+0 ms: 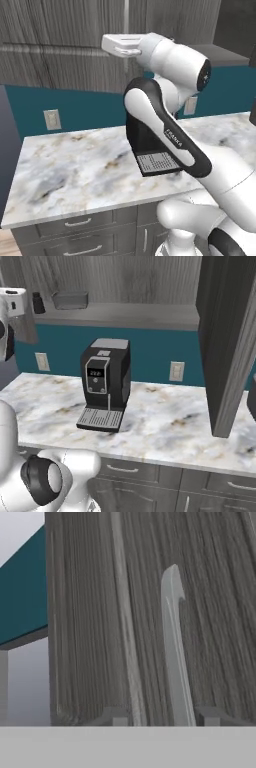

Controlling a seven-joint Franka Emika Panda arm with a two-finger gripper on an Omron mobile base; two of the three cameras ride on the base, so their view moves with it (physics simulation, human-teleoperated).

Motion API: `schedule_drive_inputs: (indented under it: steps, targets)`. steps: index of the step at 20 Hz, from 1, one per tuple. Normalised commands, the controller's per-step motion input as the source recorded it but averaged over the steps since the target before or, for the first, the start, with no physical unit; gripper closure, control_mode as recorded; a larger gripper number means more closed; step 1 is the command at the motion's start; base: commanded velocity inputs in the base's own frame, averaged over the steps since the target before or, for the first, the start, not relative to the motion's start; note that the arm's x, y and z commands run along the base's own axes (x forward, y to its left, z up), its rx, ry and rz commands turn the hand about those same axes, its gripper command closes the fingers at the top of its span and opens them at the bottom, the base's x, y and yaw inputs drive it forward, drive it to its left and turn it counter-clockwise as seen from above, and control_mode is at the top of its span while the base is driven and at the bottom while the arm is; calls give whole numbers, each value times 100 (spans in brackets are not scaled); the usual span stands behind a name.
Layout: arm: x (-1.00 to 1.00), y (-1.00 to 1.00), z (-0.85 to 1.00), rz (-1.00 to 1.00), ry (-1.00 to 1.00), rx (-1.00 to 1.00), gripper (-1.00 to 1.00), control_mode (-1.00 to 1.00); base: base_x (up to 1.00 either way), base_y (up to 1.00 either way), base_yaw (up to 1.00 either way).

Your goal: The dining table condiment station is running low on shaker. Refill the condiment station by opening the cabinet and taking the shaker from the cabinet and placing it on the dining table.

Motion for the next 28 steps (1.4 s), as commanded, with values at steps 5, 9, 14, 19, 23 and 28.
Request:
schedule_drive_inputs:
  steps: [5,9,14,19,23,28]
  targets:
    - [-100,100,0,0,9,0,100,-100,0,0,0]
    - [-65,85,-20,3,3,-9,-100,-100,0,0,0]
    - [-54,-26,-4,0,3,12,-100,-100,0,0,0]
    - [-100,-97,0,0,0,30,-100,-100,0,0,0]
    - [-97,-100,0,0,0,32,-100,-100,0,0,0]
    - [-2,-100,0,10,18,31,-100,-100,0,0,0]
